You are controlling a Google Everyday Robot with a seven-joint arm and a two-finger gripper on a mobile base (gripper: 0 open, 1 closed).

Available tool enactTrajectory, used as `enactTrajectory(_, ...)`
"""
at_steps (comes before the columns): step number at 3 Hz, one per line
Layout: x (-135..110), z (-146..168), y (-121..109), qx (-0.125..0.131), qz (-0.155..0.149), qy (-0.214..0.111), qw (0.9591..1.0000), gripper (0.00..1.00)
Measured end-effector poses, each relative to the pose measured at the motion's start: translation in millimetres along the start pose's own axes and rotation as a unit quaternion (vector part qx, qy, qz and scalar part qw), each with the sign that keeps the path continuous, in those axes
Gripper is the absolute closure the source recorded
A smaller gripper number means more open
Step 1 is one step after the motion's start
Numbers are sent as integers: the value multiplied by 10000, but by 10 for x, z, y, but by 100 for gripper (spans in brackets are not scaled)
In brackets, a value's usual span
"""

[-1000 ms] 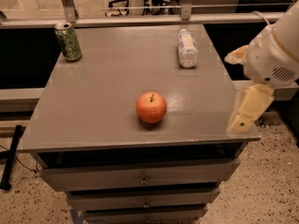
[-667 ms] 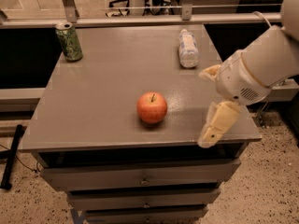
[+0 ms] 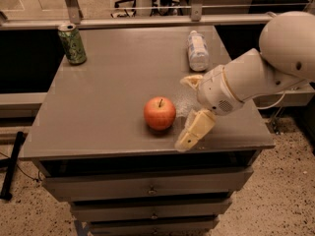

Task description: Move apple near green can

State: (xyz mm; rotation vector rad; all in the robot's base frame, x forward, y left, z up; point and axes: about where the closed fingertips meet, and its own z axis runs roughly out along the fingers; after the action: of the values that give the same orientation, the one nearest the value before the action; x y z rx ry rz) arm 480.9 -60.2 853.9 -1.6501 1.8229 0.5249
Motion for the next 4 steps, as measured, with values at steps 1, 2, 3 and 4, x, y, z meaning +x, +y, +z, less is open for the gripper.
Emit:
enactTrajectory(1,-127,192,-57,-50,83,-303,9995,0)
enactTrajectory(2,-149,341,-56,-119,231,-455,9986,17)
enactTrajectory(3,-180,395,-95,-109,273,-560,9980,41)
enactTrajectory(4,-226,361,-193,-20,258,-613,9978,64)
